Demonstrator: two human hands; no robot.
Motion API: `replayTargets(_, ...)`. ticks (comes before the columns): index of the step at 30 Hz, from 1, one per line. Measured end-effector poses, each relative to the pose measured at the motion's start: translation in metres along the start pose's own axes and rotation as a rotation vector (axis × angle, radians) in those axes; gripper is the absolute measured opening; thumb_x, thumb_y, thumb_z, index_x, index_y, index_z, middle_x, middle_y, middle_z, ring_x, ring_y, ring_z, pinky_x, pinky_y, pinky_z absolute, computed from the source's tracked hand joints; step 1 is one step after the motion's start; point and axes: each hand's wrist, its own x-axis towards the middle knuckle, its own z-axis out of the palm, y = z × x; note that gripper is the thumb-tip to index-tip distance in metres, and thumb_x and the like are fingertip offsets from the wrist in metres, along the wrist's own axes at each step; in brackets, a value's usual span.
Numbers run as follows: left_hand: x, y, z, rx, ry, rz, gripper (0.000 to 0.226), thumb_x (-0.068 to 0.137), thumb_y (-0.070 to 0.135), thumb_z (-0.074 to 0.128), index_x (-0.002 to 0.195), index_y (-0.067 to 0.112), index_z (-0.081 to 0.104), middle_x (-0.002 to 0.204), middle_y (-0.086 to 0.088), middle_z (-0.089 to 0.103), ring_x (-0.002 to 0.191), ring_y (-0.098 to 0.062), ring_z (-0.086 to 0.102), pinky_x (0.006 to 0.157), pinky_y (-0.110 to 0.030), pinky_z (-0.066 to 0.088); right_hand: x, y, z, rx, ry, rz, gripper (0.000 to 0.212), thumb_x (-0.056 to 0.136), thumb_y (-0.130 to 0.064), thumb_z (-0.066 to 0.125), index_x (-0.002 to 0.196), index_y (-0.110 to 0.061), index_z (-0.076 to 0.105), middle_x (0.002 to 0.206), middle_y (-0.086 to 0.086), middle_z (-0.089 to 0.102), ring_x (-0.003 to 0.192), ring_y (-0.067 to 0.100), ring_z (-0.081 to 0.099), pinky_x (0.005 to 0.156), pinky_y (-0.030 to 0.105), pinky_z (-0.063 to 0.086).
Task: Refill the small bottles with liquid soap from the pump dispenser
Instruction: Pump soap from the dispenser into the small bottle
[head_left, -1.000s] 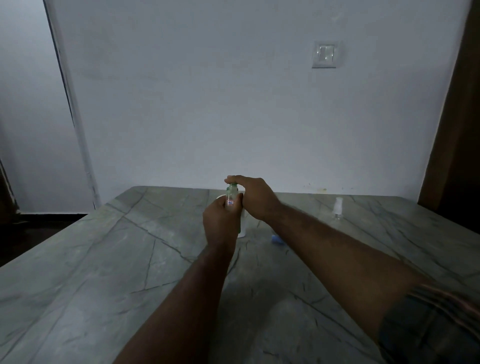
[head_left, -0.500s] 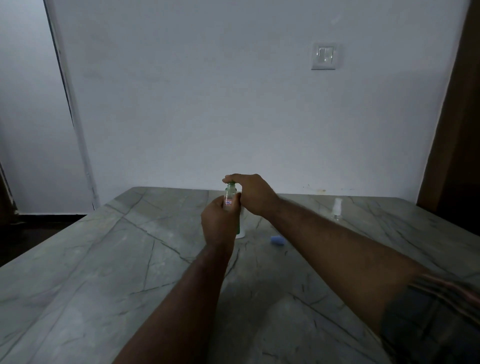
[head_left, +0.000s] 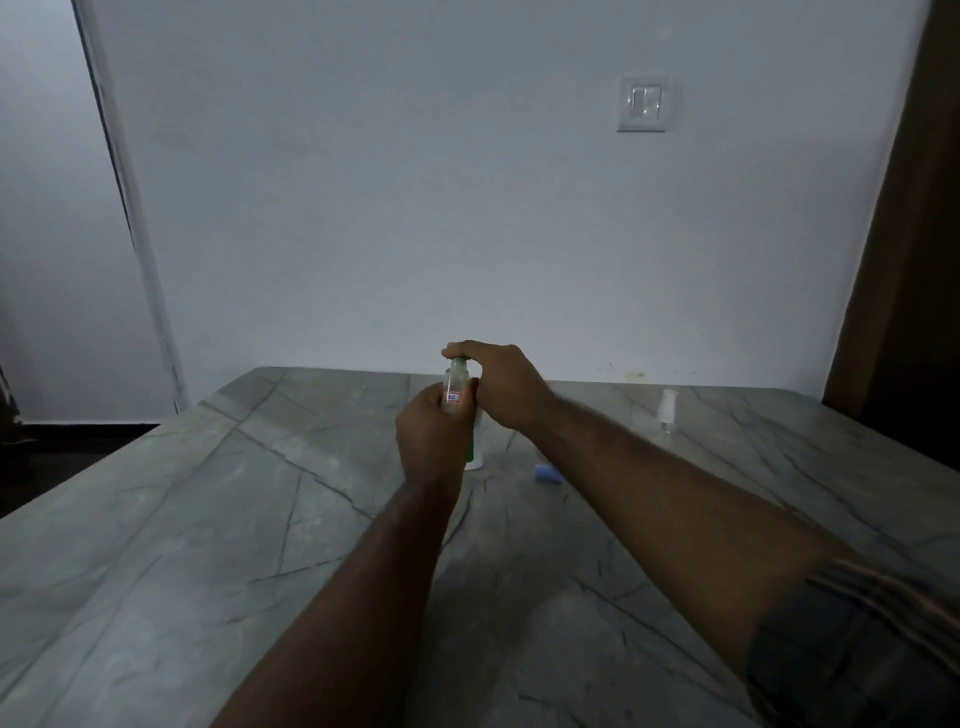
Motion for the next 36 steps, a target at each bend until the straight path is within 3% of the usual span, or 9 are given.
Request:
replayTargets(3, -0.002, 0.0, 0.001, -0.002, -0.008, -0.011, 0.035, 0.091, 0.044, 0.062, 0.077, 0.014, 0.072, 0.069, 0.0, 0.069, 0.067, -0.019, 0.069, 0.065, -0.039, 0.057, -0.002, 0.003, 0.002, -0.006, 0.001, -0.011, 0.061, 0.072, 0.016, 0.049, 0.125, -0.01, 0.062, 0.133, 0.006, 0.061, 0.126, 0.016, 0.054, 0.109, 0.023, 0.037)
replayTargets(8, 0.001, -0.001, 0.0, -0.012, 0.0, -0.015, 0.034, 0.09, 0.047, 0.058, 0.077, 0.018, 0.071, 0.07, 0.005, 0.068, 0.067, -0.016, 0.068, 0.062, -0.029, 0.053, 0.008, -0.002, -0.005, -0.044, -0.036, -0.014, 0.058, 0.073, 0.015, 0.056, 0.124, -0.012, 0.063, 0.131, 0.005, 0.062, 0.123, 0.016, 0.056, 0.104, 0.022, 0.041)
replayTargets(13, -0.002, 0.0, 0.0, -0.016, -0.016, -0.003, 0.034, 0.092, 0.042, 0.061, 0.075, 0.014, 0.07, 0.068, -0.001, 0.068, 0.068, -0.022, 0.068, 0.064, -0.039, 0.055, 0.0, 0.002, -0.002, -0.014, -0.008, -0.012, 0.061, 0.071, 0.017, 0.051, 0.125, -0.009, 0.063, 0.131, 0.007, 0.062, 0.125, 0.017, 0.055, 0.109, 0.027, 0.04)
replayTargets(16, -0.001, 0.001, 0.0, -0.017, 0.004, -0.015, 0.033, 0.093, 0.041, 0.06, 0.074, 0.016, 0.069, 0.068, 0.0, 0.068, 0.068, -0.022, 0.068, 0.064, -0.037, 0.055, 0.009, -0.003, -0.009, -0.071, -0.068, -0.043, 0.058, 0.071, 0.016, 0.056, 0.123, -0.008, 0.064, 0.13, 0.008, 0.063, 0.123, 0.02, 0.056, 0.107, 0.032, 0.042)
replayTargets(23, -0.001, -0.002, 0.002, 0.016, -0.01, -0.004, 0.036, 0.093, 0.044, 0.059, 0.075, 0.014, 0.069, 0.07, -0.001, 0.069, 0.068, -0.022, 0.068, 0.068, -0.041, 0.056, 0.0, 0.001, -0.002, -0.015, -0.012, -0.003, 0.061, 0.071, 0.018, 0.051, 0.125, -0.009, 0.063, 0.131, 0.007, 0.062, 0.126, 0.018, 0.054, 0.11, 0.032, 0.039)
replayTargets(29, -0.003, 0.0, 0.003, 0.029, -0.015, -0.003, 0.029, 0.092, 0.048, 0.058, 0.069, 0.031, 0.062, 0.063, 0.014, 0.062, 0.061, -0.008, 0.064, 0.054, -0.021, 0.046, 0.007, -0.004, -0.009, -0.072, -0.04, -0.032, 0.055, 0.073, 0.015, 0.059, 0.122, -0.008, 0.064, 0.129, 0.009, 0.063, 0.124, 0.019, 0.056, 0.107, 0.026, 0.04)
replayTargets(34, -0.004, -0.003, 0.003, 0.025, -0.033, -0.014, 0.029, 0.09, 0.047, 0.058, 0.078, 0.023, 0.068, 0.069, 0.008, 0.067, 0.066, -0.01, 0.067, 0.061, -0.029, 0.053, 0.004, -0.001, -0.006, -0.011, -0.041, -0.001, 0.058, 0.071, 0.018, 0.058, 0.124, -0.006, 0.063, 0.131, 0.01, 0.061, 0.126, 0.021, 0.054, 0.11, 0.034, 0.041)
replayTargets(36, -0.002, -0.004, 0.004, 0.03, -0.032, -0.023, 0.028, 0.091, 0.045, 0.058, 0.077, 0.023, 0.069, 0.068, 0.009, 0.067, 0.066, -0.011, 0.067, 0.058, -0.025, 0.051, 0.008, -0.003, -0.01, -0.036, -0.069, 0.001, 0.06, 0.07, 0.018, 0.059, 0.124, -0.006, 0.063, 0.132, 0.01, 0.061, 0.126, 0.021, 0.054, 0.109, 0.034, 0.041)
